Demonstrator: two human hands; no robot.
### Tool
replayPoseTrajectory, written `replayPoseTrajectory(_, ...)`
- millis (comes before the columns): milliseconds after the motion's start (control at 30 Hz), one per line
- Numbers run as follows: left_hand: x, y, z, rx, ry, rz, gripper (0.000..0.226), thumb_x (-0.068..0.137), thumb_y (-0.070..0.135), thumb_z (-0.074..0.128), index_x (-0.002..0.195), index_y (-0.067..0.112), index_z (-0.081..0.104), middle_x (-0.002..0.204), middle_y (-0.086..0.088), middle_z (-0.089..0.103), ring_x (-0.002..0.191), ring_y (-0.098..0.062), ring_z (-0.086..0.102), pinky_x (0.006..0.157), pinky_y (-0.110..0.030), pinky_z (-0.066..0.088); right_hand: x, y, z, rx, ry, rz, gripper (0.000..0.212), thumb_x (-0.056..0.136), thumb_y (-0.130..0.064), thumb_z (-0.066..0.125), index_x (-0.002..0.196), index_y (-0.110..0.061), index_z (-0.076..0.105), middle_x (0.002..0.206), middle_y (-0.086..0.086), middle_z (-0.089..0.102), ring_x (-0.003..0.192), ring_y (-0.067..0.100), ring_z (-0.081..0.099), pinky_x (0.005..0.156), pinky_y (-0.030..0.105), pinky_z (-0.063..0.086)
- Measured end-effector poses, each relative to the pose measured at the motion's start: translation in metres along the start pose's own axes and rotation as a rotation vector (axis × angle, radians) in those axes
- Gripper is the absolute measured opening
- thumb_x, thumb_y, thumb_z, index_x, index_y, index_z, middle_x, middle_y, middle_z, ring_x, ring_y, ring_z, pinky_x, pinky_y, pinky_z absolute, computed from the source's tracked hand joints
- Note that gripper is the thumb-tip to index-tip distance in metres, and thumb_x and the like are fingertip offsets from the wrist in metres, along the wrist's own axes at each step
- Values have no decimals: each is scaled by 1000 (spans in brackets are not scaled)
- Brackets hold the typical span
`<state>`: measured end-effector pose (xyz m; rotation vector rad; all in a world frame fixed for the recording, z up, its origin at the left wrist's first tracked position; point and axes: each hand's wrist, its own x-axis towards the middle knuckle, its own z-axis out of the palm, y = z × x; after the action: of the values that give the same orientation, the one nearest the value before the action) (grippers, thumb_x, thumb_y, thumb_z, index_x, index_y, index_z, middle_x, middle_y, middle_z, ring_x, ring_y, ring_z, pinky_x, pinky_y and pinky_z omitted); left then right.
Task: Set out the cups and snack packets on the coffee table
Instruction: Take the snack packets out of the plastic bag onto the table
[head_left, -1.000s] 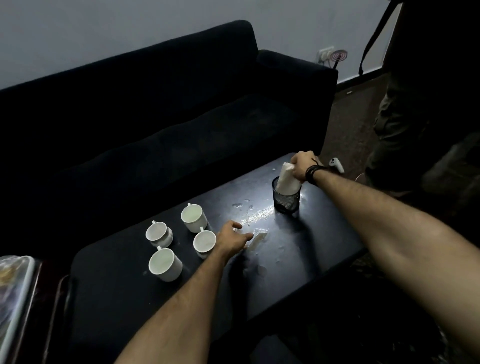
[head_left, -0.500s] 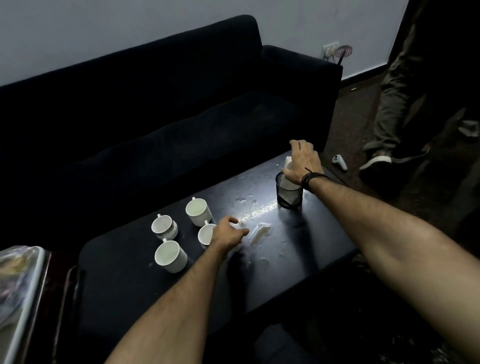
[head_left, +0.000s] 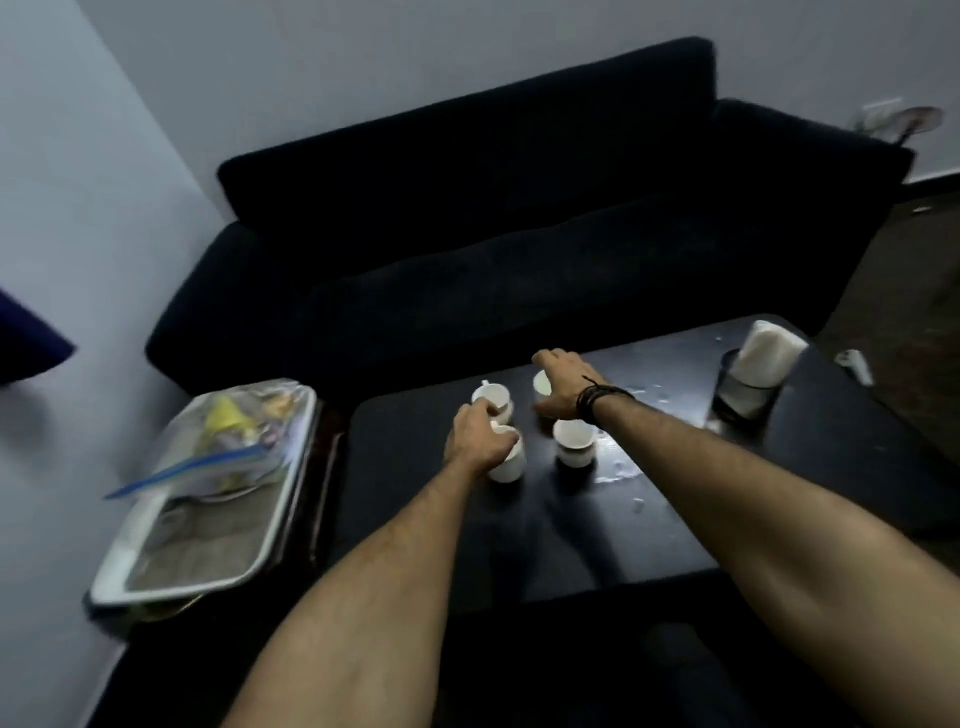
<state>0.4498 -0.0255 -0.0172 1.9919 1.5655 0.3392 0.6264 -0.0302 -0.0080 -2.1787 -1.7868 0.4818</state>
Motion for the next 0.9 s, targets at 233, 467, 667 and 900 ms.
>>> replayPoseTrajectory(233, -22, -110, -89, 160, 273, -195, 45, 79, 35, 69, 116, 18, 50, 124, -6, 41, 107, -27, 56, 82, -38, 49, 17, -133, 59, 102, -125, -182, 68, 85, -44, 67, 142, -15, 42, 142, 11, 49, 130, 29, 48, 106, 40, 41)
replayPoseTrajectory(467, -46, -219, -152, 190, 458, -399, 60, 86, 37, 58, 135, 5, 43, 139, -16, 42, 124, -36, 47, 99, -44, 42, 27, -248, 106, 146, -169, -325, 57, 87, -41, 66, 135, -17, 49, 135, 9, 53, 124, 27, 52, 100, 39, 44)
replayPoseTrajectory(667, -56, -298, -158, 212, 175, -540, 71, 95, 55, 30, 152, 11, 24, 161, -16, 13, 147, -34, 19, 118, -46, 17, 34, -316, 150, 100, -183, -424, 63, 84, -42, 68, 138, -19, 44, 130, 9, 52, 118, 29, 54, 92, 38, 46)
replayPoseTrajectory(900, -58, -330, -134, 390, 96, -532, 85, 90, 65, 25, 155, 11, 10, 163, -14, 4, 149, -33, 5, 117, -53, 5, 47, -363, 195, -3, -134, -388, 62, 85, -33, 69, 137, -20, 39, 134, 11, 44, 110, 34, 57, 91, 46, 52)
